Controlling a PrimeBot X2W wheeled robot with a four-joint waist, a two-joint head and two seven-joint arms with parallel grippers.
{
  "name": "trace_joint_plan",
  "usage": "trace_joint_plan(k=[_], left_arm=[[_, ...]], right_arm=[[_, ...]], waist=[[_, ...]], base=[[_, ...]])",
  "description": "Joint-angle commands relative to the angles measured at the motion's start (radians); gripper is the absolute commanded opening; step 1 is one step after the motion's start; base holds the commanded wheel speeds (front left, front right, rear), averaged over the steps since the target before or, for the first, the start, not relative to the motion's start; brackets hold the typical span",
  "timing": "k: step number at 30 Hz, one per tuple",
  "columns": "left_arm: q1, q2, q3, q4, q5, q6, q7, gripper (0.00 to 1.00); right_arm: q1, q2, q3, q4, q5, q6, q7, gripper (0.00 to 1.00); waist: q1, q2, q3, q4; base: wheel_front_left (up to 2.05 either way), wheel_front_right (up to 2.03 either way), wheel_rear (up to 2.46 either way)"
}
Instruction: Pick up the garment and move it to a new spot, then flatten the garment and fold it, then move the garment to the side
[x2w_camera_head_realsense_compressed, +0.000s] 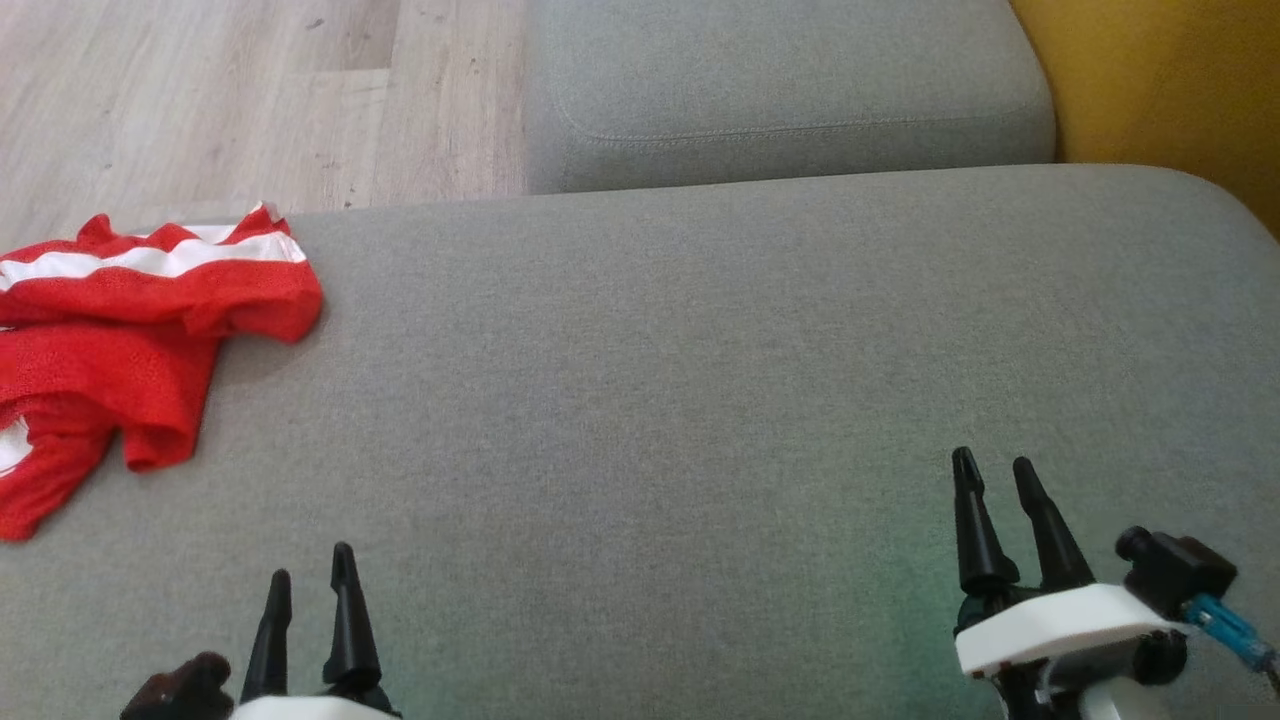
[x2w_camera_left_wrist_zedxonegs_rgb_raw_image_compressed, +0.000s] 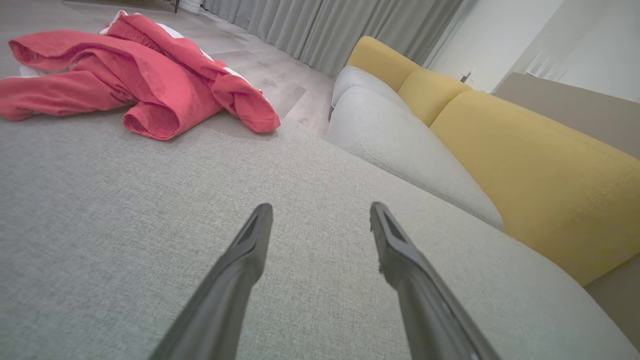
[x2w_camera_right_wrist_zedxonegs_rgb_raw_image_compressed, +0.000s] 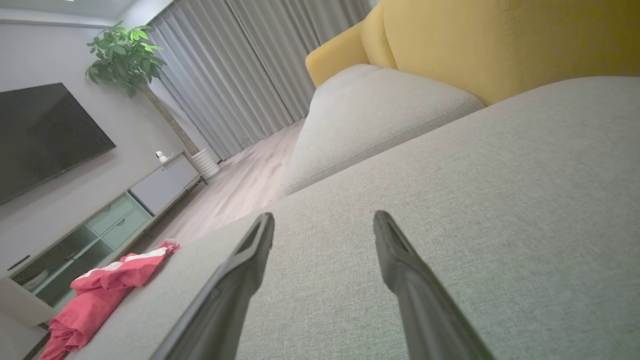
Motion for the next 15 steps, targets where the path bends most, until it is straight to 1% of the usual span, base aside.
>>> trace_joint_plan(k=[1,14,15], left_arm=[[-0.01,0.015,0.011,-0.035,0.036,0.009,-0.014,1.0],[0.011,0.03,-0.006,-0.044,0.152,0.021,-0.025,1.0],[0.015,0.033,-0.009,-0.046,0.171,0.023,-0.029,1.0]], right_arm=[[-0.017,-0.007,0.025,-0.031,-0.039,0.003,-0.018,1.0],[-0.009,-0.008,0.048,-0.03,-0.183,0.004,-0.053,1.0],[-0.008,-0.008,0.052,-0.031,-0.208,0.004,-0.059,1.0]], waist=[[0.0,0.0,-0.001,0.0],[0.0,0.0,-0.002,0.001],[0.0,0.0,-0.003,0.001]], base=[[0.0,0.0,0.0],[0.0,0.0,0.0],[0.0,0.0,0.0]])
